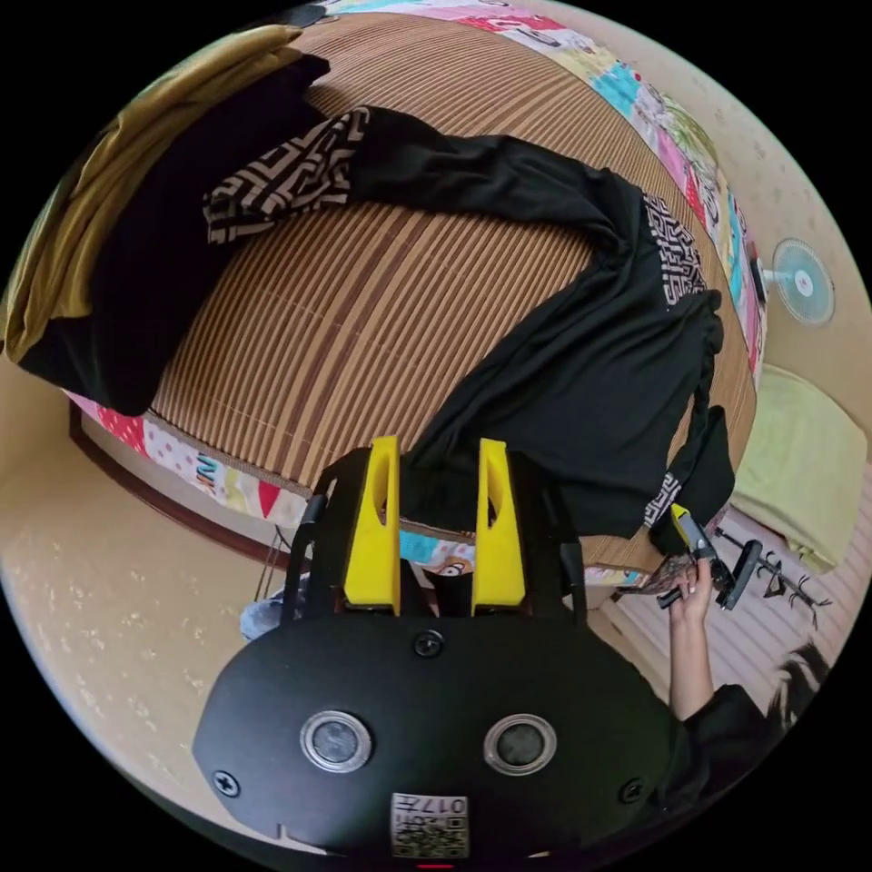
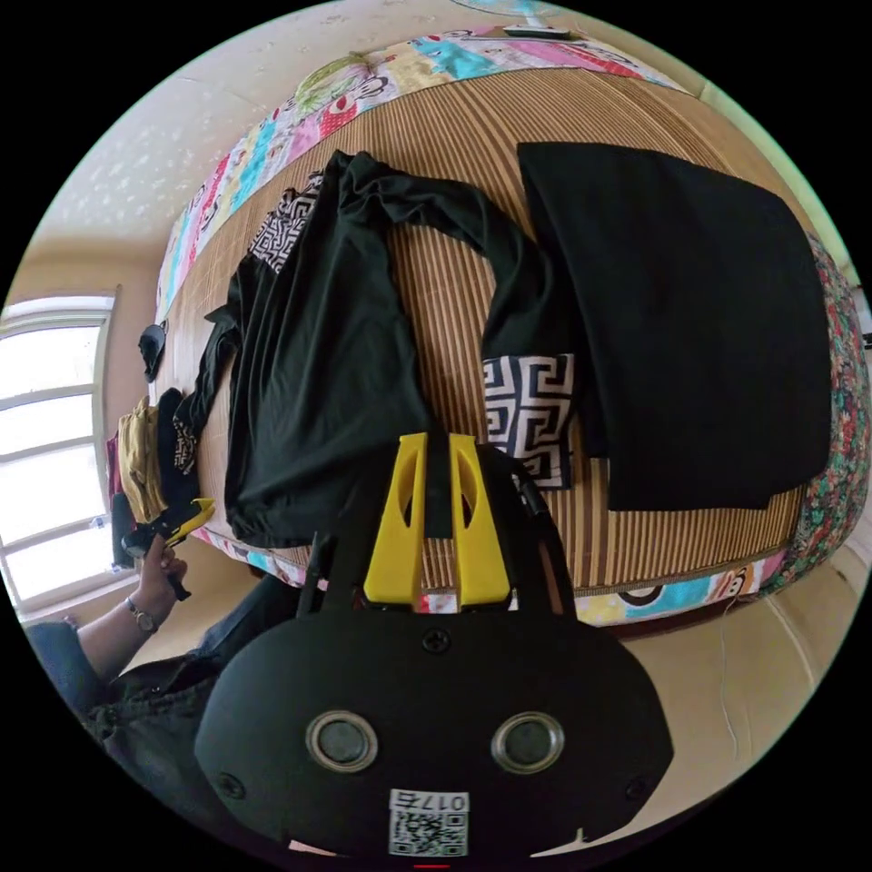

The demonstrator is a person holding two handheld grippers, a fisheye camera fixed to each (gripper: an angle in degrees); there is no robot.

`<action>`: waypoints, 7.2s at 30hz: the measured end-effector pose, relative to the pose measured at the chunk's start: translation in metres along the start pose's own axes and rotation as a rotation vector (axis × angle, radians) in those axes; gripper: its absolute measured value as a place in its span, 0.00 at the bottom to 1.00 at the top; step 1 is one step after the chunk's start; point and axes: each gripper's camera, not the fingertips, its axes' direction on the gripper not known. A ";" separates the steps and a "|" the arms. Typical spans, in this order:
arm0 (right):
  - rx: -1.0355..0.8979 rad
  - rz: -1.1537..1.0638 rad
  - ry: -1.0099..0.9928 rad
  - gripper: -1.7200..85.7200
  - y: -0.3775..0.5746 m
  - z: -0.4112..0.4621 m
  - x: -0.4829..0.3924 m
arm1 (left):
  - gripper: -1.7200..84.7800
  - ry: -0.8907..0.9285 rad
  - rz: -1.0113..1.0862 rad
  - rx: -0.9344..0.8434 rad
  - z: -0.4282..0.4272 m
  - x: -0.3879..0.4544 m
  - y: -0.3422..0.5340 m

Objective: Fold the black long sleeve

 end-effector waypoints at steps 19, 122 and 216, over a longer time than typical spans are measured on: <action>-0.160 -0.048 0.254 0.08 0.070 -0.025 0.068 | 0.10 -0.013 0.117 -0.323 0.007 -0.075 0.011; -0.192 -0.166 -0.234 0.03 -0.054 0.157 0.093 | 0.16 -0.553 0.433 0.128 0.006 -0.027 0.036; 0.454 0.281 -1.462 0.05 -0.058 -0.091 0.409 | 0.04 1.490 -0.101 -0.028 -0.144 -0.139 -0.106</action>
